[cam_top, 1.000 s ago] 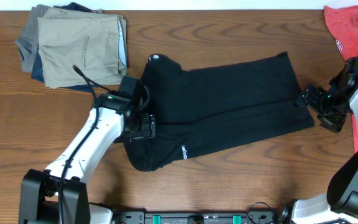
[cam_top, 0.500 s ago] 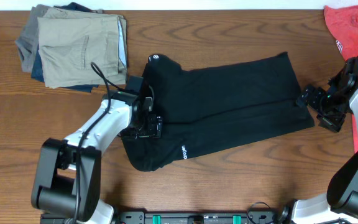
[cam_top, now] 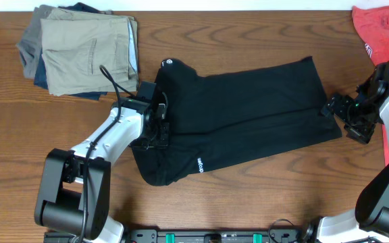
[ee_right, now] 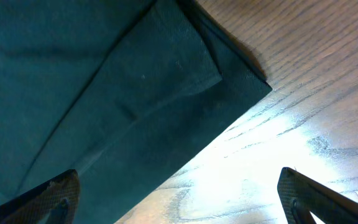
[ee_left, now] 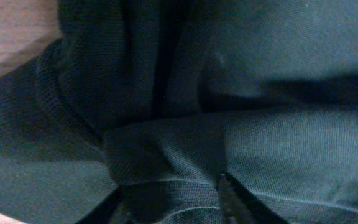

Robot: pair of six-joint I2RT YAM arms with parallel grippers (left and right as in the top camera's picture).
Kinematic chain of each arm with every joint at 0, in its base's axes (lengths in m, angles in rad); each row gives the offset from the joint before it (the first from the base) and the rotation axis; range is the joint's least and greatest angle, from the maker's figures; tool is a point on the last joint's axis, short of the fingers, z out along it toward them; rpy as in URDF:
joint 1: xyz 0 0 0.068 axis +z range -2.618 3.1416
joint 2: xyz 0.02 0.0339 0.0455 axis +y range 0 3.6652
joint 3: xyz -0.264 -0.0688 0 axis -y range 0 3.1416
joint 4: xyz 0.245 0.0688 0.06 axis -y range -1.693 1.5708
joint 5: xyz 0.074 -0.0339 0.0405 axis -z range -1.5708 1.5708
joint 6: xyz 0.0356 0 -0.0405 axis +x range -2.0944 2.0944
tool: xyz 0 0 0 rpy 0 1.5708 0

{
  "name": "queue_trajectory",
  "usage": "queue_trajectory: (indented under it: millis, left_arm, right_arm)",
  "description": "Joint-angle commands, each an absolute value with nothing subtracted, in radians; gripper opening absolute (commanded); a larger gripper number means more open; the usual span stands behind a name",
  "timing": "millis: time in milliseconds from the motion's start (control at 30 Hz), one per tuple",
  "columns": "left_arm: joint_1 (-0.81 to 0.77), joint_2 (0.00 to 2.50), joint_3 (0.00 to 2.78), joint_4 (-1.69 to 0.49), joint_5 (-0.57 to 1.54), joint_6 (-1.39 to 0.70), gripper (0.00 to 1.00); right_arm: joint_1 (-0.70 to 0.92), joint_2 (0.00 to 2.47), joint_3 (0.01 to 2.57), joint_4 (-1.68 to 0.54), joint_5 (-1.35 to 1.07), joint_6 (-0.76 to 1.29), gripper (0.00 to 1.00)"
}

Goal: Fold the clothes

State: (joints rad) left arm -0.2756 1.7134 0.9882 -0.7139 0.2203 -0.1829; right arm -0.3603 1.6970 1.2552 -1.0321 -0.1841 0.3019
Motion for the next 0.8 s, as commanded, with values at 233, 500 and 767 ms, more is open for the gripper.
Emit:
queue_trajectory:
  millis: [233,500,767]
  left_arm:
    - [-0.273,1.67,0.999,-0.662,0.21,-0.257,0.15]
    - [-0.273,1.672,0.999,-0.554,0.228,-0.321,0.13]
    - [-0.273,1.673,0.999,-0.435,0.227,-0.372,0.13]
  right_arm:
    - [-0.339,1.7,1.248,-1.031,-0.192,0.283,0.99]
    - [-0.339,1.7,1.247,-1.032,-0.192,0.283,0.99]
    - [-0.339,1.7,1.247,-1.033,-0.192,0.283,0.99]
